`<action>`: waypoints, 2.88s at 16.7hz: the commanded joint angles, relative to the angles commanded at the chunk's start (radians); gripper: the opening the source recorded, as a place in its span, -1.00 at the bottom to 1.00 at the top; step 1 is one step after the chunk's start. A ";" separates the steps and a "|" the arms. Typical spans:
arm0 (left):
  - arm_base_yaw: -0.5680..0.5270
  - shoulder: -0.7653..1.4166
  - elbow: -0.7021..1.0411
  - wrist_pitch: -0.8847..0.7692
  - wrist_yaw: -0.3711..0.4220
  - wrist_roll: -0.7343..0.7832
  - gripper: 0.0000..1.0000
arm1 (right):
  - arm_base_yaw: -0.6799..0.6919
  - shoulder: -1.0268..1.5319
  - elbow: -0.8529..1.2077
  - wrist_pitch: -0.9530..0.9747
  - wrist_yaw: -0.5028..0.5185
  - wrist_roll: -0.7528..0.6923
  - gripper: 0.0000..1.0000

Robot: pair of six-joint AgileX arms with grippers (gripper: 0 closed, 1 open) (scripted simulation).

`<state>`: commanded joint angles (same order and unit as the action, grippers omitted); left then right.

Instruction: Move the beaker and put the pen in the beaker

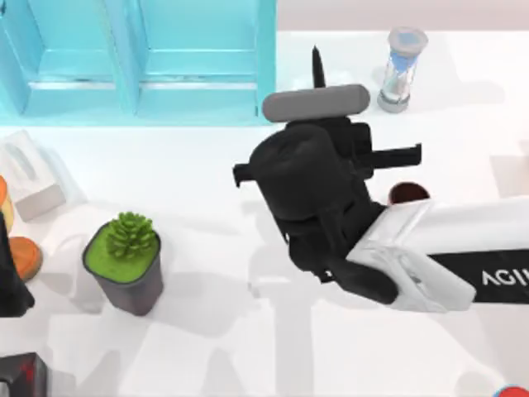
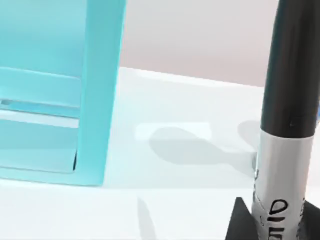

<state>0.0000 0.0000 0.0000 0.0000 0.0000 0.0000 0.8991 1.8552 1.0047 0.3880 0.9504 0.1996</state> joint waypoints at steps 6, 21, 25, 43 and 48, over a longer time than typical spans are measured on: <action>0.000 0.000 0.000 0.000 0.000 0.000 1.00 | 0.030 -0.120 -0.283 0.519 0.228 -0.226 -1.00; 0.000 0.000 0.000 0.000 0.000 0.000 1.00 | 0.034 -0.233 -0.391 0.737 0.299 -0.311 -1.00; 0.000 0.000 0.000 0.000 0.000 0.000 1.00 | 0.000 -0.206 -0.382 0.748 0.264 -0.301 -1.00; 0.000 0.000 0.000 0.000 0.000 0.000 1.00 | -0.068 -0.152 -0.365 0.770 0.195 -0.280 -0.10; 0.000 0.000 0.000 0.000 0.000 0.000 1.00 | -0.068 -0.152 -0.365 0.770 0.195 -0.280 0.66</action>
<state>0.0000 0.0000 0.0000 0.0000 0.0000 0.0000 0.8309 1.7037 0.6394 1.1579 1.1451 -0.0808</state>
